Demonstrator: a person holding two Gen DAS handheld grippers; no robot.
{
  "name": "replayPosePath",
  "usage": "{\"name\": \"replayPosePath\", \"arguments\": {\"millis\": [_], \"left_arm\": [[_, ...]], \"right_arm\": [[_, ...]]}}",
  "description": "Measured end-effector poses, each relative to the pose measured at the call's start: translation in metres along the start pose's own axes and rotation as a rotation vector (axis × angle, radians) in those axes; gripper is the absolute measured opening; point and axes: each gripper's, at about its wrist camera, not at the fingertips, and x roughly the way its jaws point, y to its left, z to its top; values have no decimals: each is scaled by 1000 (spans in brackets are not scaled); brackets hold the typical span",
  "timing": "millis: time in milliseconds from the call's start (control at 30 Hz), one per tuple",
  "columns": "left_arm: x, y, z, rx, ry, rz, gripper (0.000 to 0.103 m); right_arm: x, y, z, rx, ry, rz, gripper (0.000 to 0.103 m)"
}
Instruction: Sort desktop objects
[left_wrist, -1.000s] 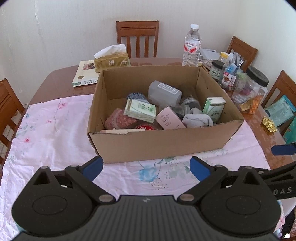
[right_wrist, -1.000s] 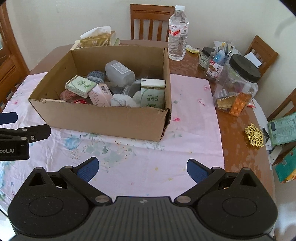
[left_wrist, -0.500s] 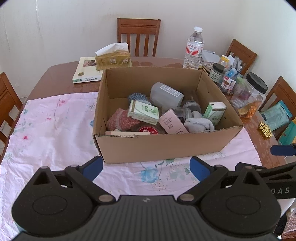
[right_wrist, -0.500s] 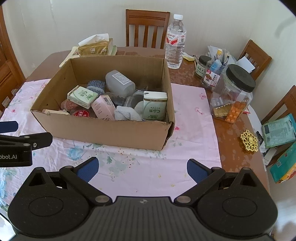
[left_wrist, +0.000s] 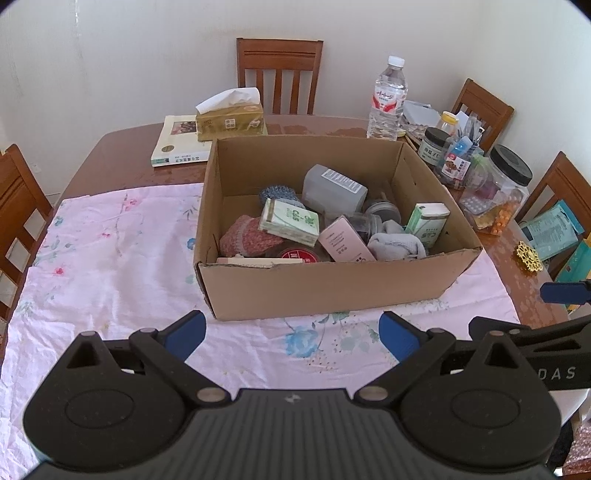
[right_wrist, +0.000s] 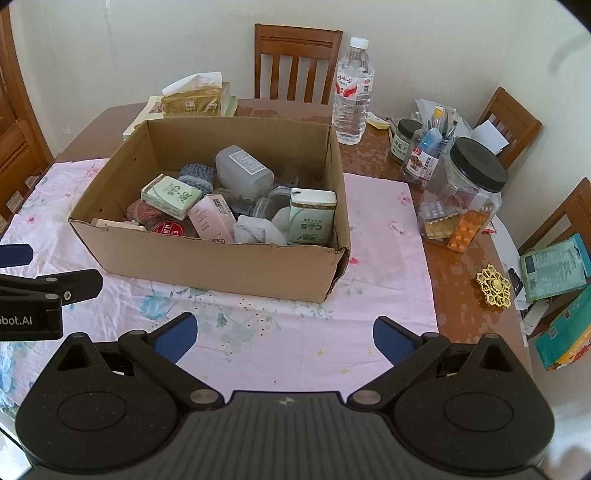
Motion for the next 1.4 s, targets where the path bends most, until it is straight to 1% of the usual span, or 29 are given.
{"name": "replayPosePath", "arguments": {"millis": [600,1400], "left_arm": [[-7,0,0,-12,6,16,100],[-2,-2,3,2,12,7,100]], "right_arm": [[-10,-2,0,-18,-15,-5,103],[-8,-3,3,-14,-18,-8,103]]}}
